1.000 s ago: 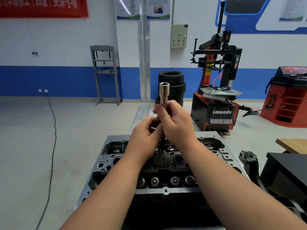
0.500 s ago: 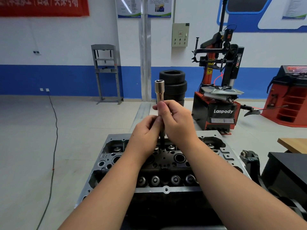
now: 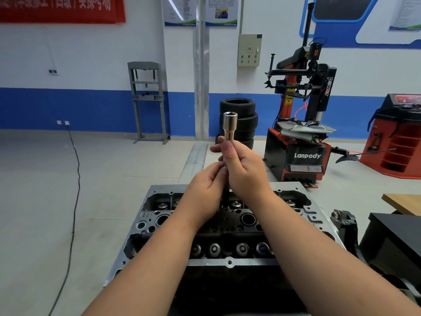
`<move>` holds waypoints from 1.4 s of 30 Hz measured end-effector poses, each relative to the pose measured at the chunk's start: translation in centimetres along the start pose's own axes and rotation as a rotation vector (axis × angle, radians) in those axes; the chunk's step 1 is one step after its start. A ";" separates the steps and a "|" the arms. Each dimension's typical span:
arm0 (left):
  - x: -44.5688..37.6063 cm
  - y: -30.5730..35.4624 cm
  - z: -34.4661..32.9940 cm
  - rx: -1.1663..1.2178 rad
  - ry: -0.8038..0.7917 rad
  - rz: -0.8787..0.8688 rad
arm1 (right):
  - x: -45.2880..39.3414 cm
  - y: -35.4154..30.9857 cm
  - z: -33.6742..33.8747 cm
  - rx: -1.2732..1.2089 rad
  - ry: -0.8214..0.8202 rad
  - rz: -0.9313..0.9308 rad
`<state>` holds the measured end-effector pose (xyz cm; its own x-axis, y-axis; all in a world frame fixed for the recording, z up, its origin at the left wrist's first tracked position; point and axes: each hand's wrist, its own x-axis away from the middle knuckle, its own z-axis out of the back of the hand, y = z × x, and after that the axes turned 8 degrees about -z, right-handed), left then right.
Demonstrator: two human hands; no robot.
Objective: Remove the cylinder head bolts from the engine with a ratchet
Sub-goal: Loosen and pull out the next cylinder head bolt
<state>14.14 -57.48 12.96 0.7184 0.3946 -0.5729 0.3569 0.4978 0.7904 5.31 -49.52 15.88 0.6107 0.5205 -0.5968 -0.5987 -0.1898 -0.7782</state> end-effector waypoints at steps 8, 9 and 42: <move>-0.1 -0.3 0.2 -0.018 0.109 -0.032 | 0.3 0.2 -0.1 0.054 0.101 0.156; -0.1 -0.3 0.1 -0.007 0.113 -0.030 | 0.2 0.3 -0.1 0.055 0.096 0.147; -0.2 -0.1 0.2 -0.004 0.070 -0.028 | 0.1 0.3 -0.2 0.035 0.064 0.141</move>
<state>14.14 -57.78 13.04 0.6645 0.4339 -0.6084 0.3738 0.5121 0.7734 5.29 -49.64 15.53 0.5507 0.4364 -0.7115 -0.6978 -0.2270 -0.6794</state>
